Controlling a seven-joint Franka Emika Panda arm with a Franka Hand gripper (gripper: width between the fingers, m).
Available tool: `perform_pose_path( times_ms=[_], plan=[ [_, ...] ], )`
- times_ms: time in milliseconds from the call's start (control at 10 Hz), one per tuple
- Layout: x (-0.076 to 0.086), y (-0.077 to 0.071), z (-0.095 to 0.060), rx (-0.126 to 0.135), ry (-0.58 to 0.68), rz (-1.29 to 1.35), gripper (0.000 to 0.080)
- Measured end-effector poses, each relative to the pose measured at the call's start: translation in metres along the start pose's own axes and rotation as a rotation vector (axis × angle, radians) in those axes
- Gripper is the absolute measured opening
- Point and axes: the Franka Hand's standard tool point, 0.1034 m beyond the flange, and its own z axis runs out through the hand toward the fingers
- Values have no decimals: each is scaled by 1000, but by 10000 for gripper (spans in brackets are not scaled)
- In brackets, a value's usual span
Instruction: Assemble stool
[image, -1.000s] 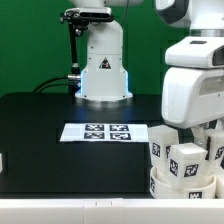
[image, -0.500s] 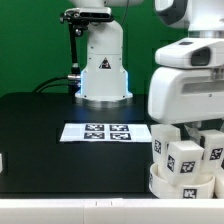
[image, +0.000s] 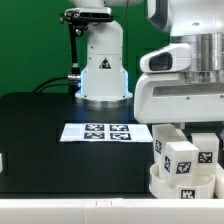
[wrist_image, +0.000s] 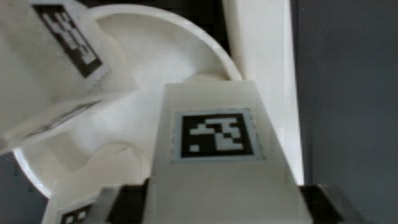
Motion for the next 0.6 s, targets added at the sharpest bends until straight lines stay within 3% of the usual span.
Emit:
perform_pose_path(
  times_ms=[100, 200, 400, 500, 600],
  plan=[
    [-3, -2, 0, -11, -18, -48, 514],
    [-8, -9, -5, -38, -56, -128, 619],
    [-9, -20, -29, -72, -106, -381, 643],
    [-9, -25, -32, -94, -108, -527, 648],
    [-10, -25, -29, -89, -112, -595, 648]
  ],
)
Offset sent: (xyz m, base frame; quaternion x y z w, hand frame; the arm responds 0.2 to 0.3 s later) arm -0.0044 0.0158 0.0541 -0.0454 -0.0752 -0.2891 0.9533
